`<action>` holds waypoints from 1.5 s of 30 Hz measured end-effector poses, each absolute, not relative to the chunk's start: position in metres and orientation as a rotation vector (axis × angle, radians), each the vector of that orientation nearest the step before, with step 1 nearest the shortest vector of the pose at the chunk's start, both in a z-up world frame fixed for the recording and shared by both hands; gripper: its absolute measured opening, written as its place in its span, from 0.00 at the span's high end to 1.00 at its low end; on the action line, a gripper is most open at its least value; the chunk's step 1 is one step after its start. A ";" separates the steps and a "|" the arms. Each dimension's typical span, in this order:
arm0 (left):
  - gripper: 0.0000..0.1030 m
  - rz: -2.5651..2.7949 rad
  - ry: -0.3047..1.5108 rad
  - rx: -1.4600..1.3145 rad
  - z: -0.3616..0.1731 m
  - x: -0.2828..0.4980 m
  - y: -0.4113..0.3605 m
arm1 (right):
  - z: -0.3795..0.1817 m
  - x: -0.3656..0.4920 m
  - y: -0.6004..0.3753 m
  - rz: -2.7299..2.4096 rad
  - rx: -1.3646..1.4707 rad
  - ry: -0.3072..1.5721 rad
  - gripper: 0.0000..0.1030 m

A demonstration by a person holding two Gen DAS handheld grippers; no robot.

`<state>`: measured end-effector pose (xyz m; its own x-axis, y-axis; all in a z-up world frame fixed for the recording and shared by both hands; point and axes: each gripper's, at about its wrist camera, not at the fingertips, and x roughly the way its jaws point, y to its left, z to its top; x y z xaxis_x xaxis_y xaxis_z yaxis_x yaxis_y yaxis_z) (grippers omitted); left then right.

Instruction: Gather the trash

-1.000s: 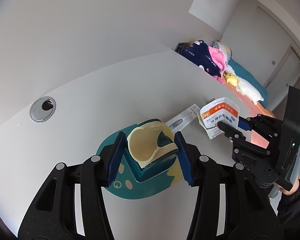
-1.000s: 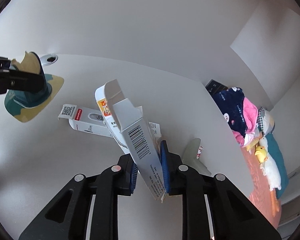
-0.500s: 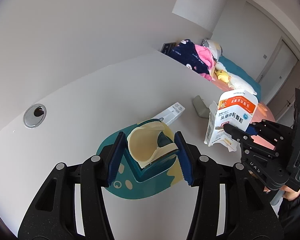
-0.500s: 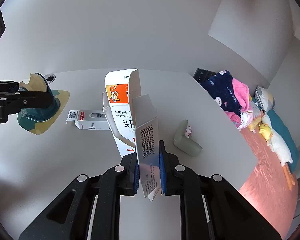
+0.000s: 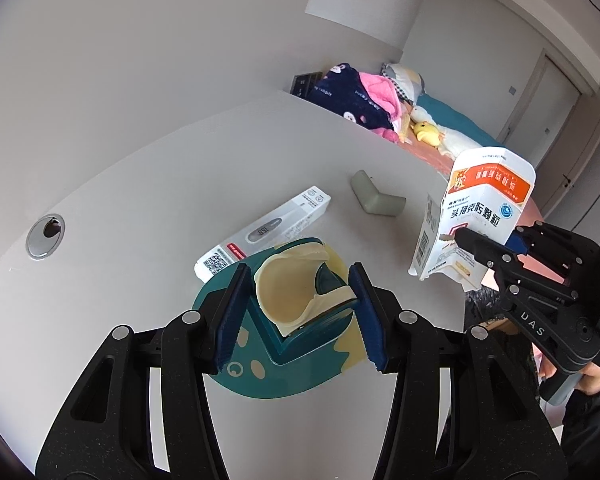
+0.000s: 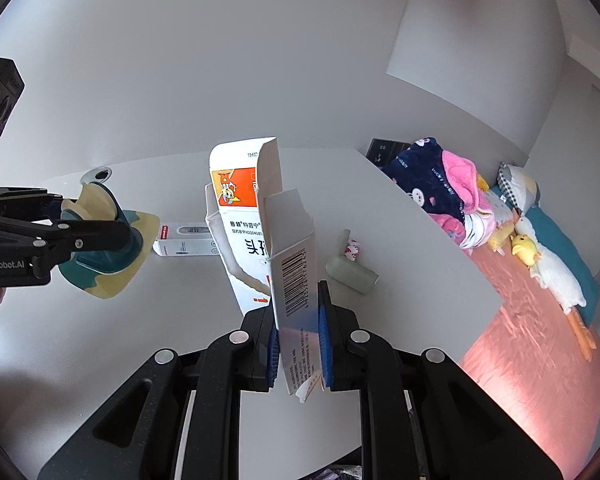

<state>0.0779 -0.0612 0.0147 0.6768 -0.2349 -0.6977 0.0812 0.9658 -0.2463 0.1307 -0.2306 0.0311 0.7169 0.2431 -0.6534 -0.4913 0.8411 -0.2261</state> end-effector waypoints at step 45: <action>0.52 -0.391 0.850 -0.070 0.017 0.042 -0.216 | 0.048 0.054 -0.379 0.249 -0.230 0.622 0.83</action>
<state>0.0421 -0.2158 0.0168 0.5931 -0.3638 -0.7183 0.3089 0.9266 -0.2143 0.0540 -0.3792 0.0479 0.7849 0.1596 -0.5987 -0.2970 0.9449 -0.1374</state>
